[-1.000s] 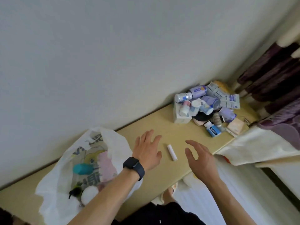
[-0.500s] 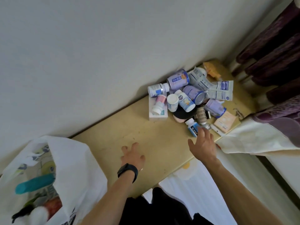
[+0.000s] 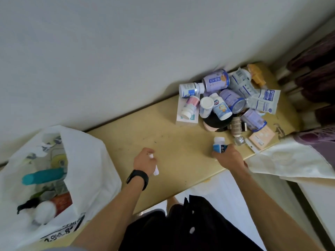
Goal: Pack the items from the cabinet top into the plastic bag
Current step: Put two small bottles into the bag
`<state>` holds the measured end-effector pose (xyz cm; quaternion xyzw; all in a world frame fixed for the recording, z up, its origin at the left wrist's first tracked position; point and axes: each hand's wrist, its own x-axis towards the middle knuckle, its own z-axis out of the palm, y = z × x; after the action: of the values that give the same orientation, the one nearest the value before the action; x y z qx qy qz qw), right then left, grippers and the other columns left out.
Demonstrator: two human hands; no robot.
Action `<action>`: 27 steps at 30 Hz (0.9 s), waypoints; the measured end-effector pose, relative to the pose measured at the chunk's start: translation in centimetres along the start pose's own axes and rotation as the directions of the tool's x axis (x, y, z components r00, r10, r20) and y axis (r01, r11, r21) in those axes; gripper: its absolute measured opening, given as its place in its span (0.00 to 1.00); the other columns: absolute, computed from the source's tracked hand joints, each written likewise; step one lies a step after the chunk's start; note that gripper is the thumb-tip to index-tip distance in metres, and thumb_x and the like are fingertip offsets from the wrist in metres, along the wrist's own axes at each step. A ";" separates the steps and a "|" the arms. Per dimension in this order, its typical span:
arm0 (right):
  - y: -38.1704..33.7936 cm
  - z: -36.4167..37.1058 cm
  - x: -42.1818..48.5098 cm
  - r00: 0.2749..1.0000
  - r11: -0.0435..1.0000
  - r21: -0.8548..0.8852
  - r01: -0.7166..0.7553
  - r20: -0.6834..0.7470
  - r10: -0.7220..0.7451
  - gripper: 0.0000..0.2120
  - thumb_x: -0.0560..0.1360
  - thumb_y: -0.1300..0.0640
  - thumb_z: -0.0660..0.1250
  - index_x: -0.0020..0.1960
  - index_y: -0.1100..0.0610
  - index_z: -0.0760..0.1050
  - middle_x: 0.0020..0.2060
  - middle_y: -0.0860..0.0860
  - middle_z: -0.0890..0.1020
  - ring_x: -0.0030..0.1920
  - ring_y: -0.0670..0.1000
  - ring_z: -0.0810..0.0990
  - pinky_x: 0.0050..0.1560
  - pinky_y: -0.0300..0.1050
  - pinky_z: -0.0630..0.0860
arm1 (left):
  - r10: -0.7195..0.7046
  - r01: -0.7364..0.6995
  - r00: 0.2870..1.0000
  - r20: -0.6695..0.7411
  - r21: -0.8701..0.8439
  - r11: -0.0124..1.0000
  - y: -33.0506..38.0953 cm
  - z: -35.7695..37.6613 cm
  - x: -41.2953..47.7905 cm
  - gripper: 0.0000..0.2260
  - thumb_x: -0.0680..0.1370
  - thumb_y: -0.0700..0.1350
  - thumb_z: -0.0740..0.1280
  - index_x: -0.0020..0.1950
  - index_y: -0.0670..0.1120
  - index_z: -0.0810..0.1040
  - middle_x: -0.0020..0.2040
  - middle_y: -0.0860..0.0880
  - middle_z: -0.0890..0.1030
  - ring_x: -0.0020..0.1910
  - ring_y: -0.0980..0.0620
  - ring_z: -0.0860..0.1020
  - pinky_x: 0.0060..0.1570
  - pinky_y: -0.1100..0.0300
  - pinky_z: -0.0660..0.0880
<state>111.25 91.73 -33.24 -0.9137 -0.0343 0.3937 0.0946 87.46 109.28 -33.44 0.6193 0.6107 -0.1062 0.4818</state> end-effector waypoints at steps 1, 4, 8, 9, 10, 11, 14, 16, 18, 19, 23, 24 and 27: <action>0.0 0.6 -1.4 0.997 0.986 0.163 -0.038 0.075 0.026 0.31 0.70 0.47 0.74 0.65 0.62 0.68 0.52 0.57 0.79 0.51 0.58 0.79 0.47 0.51 0.75 | 0.006 -0.006 1.000 0.007 -0.080 0.997 0.2 -0.8 -0.7 0.13 0.77 0.41 0.67 0.62 0.49 0.77 0.59 0.48 0.79 0.49 0.51 0.76 0.47 0.60 0.71; -0.8 2.5 -6.7 0.964 0.840 0.532 -0.110 0.264 -0.041 0.34 0.63 0.47 0.79 0.63 0.58 0.73 0.48 0.56 0.83 0.44 0.53 0.82 0.41 0.48 0.77 | 0.036 -0.032 0.999 0.006 -0.296 0.955 0.4 -3.9 -3.0 0.10 0.73 0.46 0.73 0.54 0.54 0.81 0.53 0.53 0.82 0.48 0.53 0.80 0.44 0.61 0.76; -4.5 4.9 -14.4 0.907 0.724 0.688 -0.043 0.331 -0.261 0.22 0.72 0.57 0.75 0.64 0.51 0.73 0.50 0.56 0.85 0.43 0.53 0.84 0.45 0.48 0.78 | 0.182 -0.192 0.981 -0.070 -0.507 0.841 0.0 -9.9 -7.3 0.09 0.71 0.46 0.77 0.49 0.54 0.84 0.48 0.55 0.84 0.48 0.55 0.82 0.48 0.64 0.78; -5.6 5.5 -16.0 0.887 0.700 0.713 -0.027 0.340 -0.313 0.19 0.74 0.60 0.72 0.63 0.51 0.74 0.49 0.55 0.85 0.44 0.53 0.84 0.45 0.47 0.78 | 0.210 -0.234 0.972 -0.107 -0.534 0.812 -0.3 -11.7 -8.6 0.08 0.70 0.46 0.77 0.48 0.53 0.84 0.46 0.55 0.85 0.48 0.55 0.82 0.48 0.64 0.78; -7.0 6.1 -17.8 0.865 0.673 0.740 -0.012 0.346 -0.365 0.17 0.74 0.62 0.70 0.62 0.51 0.75 0.49 0.55 0.85 0.44 0.54 0.84 0.46 0.47 0.78 | 0.235 -0.275 0.961 -0.144 -0.563 0.779 -0.9 -13.6 -9.8 0.08 0.70 0.46 0.78 0.47 0.53 0.85 0.45 0.54 0.85 0.47 0.55 0.83 0.48 0.62 0.78; -8.4 6.8 -19.5 0.843 0.649 0.761 0.006 0.345 -0.413 0.17 0.73 0.63 0.69 0.61 0.52 0.75 0.48 0.55 0.85 0.45 0.54 0.84 0.47 0.48 0.77 | 0.257 -0.316 0.949 -0.184 -0.593 0.741 -1.7 -15.6 -11.0 0.08 0.70 0.45 0.78 0.47 0.52 0.85 0.45 0.53 0.85 0.47 0.55 0.83 0.48 0.62 0.79; -12.5 9.0 -24.1 0.770 0.579 0.815 0.030 0.351 -0.533 0.24 0.66 0.62 0.70 0.62 0.55 0.75 0.49 0.55 0.84 0.49 0.57 0.85 0.49 0.49 0.76 | 0.258 -0.423 0.904 -0.342 -0.617 0.664 -5.2 -21.5 -13.8 0.07 0.71 0.43 0.77 0.48 0.48 0.84 0.45 0.52 0.85 0.46 0.56 0.83 0.44 0.65 0.78; -14.8 10.9 -26.5 0.734 0.575 0.814 0.075 0.346 -0.585 0.26 0.65 0.64 0.71 0.62 0.58 0.74 0.51 0.59 0.83 0.52 0.61 0.84 0.47 0.50 0.78 | 0.217 -0.466 0.861 -0.460 -0.543 0.698 -8.9 -25.2 -14.8 0.08 0.71 0.43 0.77 0.48 0.51 0.84 0.46 0.56 0.85 0.46 0.60 0.82 0.44 0.68 0.77; -16.9 12.9 -28.6 0.712 0.598 0.782 0.178 0.317 -0.626 0.24 0.67 0.66 0.73 0.62 0.61 0.73 0.53 0.63 0.81 0.54 0.62 0.83 0.46 0.50 0.81 | 0.184 -0.455 0.815 -0.549 -0.412 0.789 -13.1 -28.3 -14.9 0.09 0.71 0.45 0.76 0.48 0.56 0.83 0.44 0.61 0.84 0.46 0.64 0.81 0.45 0.67 0.77; -17.8 14.1 -29.6 0.704 0.611 0.756 0.234 0.301 -0.643 0.25 0.66 0.66 0.75 0.61 0.61 0.73 0.54 0.63 0.81 0.54 0.62 0.83 0.46 0.50 0.82 | 0.165 -0.425 0.801 -0.576 -0.352 0.834 -15.2 -29.5 -14.6 0.09 0.72 0.46 0.76 0.49 0.57 0.82 0.43 0.62 0.84 0.45 0.65 0.80 0.45 0.66 0.77; -20.1 18.5 -33.4 0.688 0.633 0.678 0.373 0.256 -0.679 0.27 0.61 0.61 0.80 0.58 0.58 0.74 0.53 0.57 0.82 0.53 0.55 0.85 0.50 0.54 0.83 | 0.186 -0.291 0.820 -0.542 -0.115 0.950 -20.8 -32.0 -12.6 0.08 0.74 0.48 0.73 0.52 0.56 0.80 0.43 0.59 0.81 0.39 0.67 0.76 0.36 0.74 0.69; -20.3 19.7 -34.3 0.693 0.645 0.650 0.403 0.243 -0.678 0.27 0.62 0.60 0.81 0.57 0.57 0.74 0.52 0.56 0.82 0.52 0.52 0.85 0.51 0.53 0.83 | 0.205 -0.270 0.836 -0.510 -0.057 0.961 -21.5 -32.1 -11.9 0.08 0.75 0.49 0.72 0.53 0.55 0.80 0.45 0.56 0.81 0.40 0.65 0.77 0.37 0.73 0.69; -20.4 23.0 -36.1 0.721 0.701 0.512 0.497 0.207 -0.662 0.25 0.65 0.58 0.81 0.57 0.52 0.73 0.50 0.50 0.82 0.45 0.46 0.85 0.46 0.45 0.82 | 0.284 -0.242 0.880 -0.382 0.155 0.958 -22.3 -31.7 -9.6 0.11 0.78 0.49 0.67 0.59 0.53 0.79 0.53 0.51 0.83 0.50 0.50 0.80 0.47 0.57 0.76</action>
<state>69.97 110.09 -18.83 -0.7176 -0.2576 0.5069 0.4021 51.60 121.31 -20.73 0.7289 0.6002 0.0578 0.3243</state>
